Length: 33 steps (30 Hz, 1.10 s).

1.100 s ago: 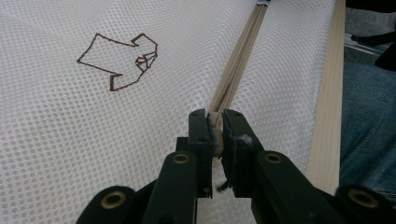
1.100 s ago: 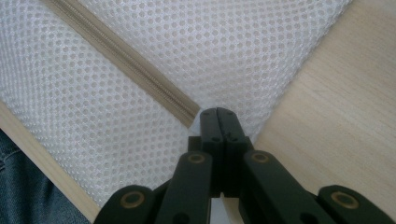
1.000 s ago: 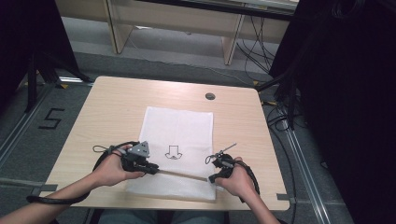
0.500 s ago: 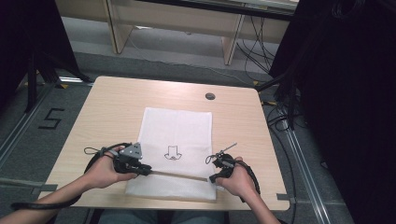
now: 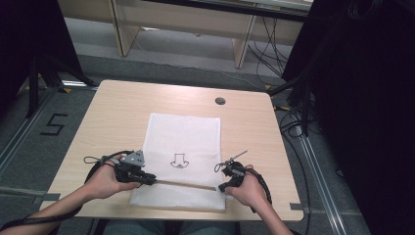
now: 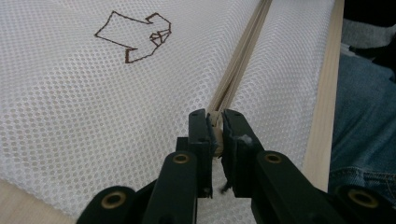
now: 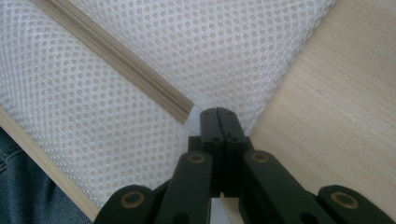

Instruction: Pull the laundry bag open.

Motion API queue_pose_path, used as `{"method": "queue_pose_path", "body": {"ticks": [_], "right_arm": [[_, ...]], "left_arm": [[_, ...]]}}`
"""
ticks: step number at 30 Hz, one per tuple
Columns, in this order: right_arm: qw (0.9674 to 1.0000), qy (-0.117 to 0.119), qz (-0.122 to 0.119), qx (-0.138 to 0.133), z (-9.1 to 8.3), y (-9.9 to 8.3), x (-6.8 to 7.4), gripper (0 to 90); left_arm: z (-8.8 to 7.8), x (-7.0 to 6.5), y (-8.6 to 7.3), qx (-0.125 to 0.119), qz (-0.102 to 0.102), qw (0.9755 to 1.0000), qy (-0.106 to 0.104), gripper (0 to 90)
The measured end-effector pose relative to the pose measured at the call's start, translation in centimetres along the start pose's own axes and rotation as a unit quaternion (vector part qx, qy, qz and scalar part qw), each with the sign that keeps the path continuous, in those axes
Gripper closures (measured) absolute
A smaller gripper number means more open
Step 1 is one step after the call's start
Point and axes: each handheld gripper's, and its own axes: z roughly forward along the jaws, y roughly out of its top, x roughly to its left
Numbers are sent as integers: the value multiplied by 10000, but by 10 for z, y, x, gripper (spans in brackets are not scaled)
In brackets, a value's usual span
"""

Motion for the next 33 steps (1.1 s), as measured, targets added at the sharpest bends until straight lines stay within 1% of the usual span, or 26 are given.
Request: {"method": "queue_pose_path", "body": {"ticks": [1, 2, 3, 5, 6, 7, 8, 9, 11, 15, 16, 17, 18, 19, 20, 23, 24, 25, 26, 27, 28, 29, 30, 31, 32, 33], "right_arm": [[10000, -12, -5, 5, 0, 0, 0, 900], [10000, -21, 11, 11, 0, 0, 1, 900], [10000, -27, 33, 2, 0, 0, 1, 900], [10000, 9, 42, -31, 0, -1, 0, 900], [10000, 4, 13, -24, 0, -1, 0, 900], [10000, -7, 20, -42, 0, -1, 0, 900], [10000, -45, -16, 0, 0, 0, 0, 900], [10000, -26, 32, 4, 0, 0, 1, 900], [10000, -10, 44, 9, 0, 0, 0, 900], [10000, 2, 34, -34, 0, -1, 0, 900], [10000, 8, 17, -18, 0, -1, -1, 900], [10000, 11, 13, -19, 0, -1, -1, 900], [10000, 22, 24, -27, 0, -1, -1, 900], [10000, 18, 18, -33, 0, -1, -1, 900], [10000, 24, 16, -37, 0, -1, 0, 900], [10000, 9, 29, -47, 0, -1, 0, 900], [10000, 23, -2, -14, 0, -1, 0, 900], [10000, 22, 64, 27, 0, 0, 0, 900], [10000, 28, 25, -2, 0, 0, 0, 900], [10000, 49, 48, -13, 0, 0, 0, 900], [10000, 54, 35, -30, 1, 0, 0, 900], [10000, 29, 32, -13, 0, 0, 1, 900], [10000, -91, -17, 28, -1, 0, 0, 900], [9998, -214, -11, 52, -2, -1, -2, 900], [9997, -222, 52, 11, -2, -3, -7, 900], [9998, -151, 121, -18, -4, -4, -8, 900]], "left_arm": [[0, 0, 0, 8, -32, 10000, -2, 822], [0, 1, -1, 22, 24, 10000, -21, 823], [1, 1, -2, 84, 58, 9999, 63, 822], [1, 1, -4, 17, -84, 10000, 10, 822], [0, 1, -3, 75, 27, 10000, 42, 822], [0, 1, -3, 50, 59, 10000, 37, 822], [0, 1, -2, 61, 43, 10000, 38, 822], [0, 1, -3, 30, -79, 10000, 28, 822], [1, 4, -4, 47, -46, 10000, -43, 822], [4, 5, -6, 97, -14, 10000, -16, 822], [4, 5, -7, 72, -101, 9999, -49, 822], [4, 7, -7, 90, 7, 9999, -49, 822], [5, 7, -8, 153, -90, 9998, 20, 822], [5, 9, -9, 145, -86, 9999, 23, 822], [5, 11, -11, 95, -241, 9997, -48, 822], [5, 10, -9, 179, -26, 9998, 0, 822], [5, 11, -10, 150, -110, 9998, 3, 822], [6, 12, -11, 123, -153, 9998, -43, 822], [6, 14, -11, 138, -85, 9999, -20, 822], [7, 15, -11, 172, -148, 9997, 4, 822], [8, 16, -11, 189, -120, 9997, -6, 822], [8, 18, -12, 641, 198, 9969, 403, 822], [2, 24, -17, 862, 426, 9937, 573, 822], [-3, 30, -24, 394, -339, 9982, 286, 822], [-7, 30, -25, 371, -333, 9981, 375, 823], [-13, 32, -27, 468, -64, 9972, 577, 822]]}}
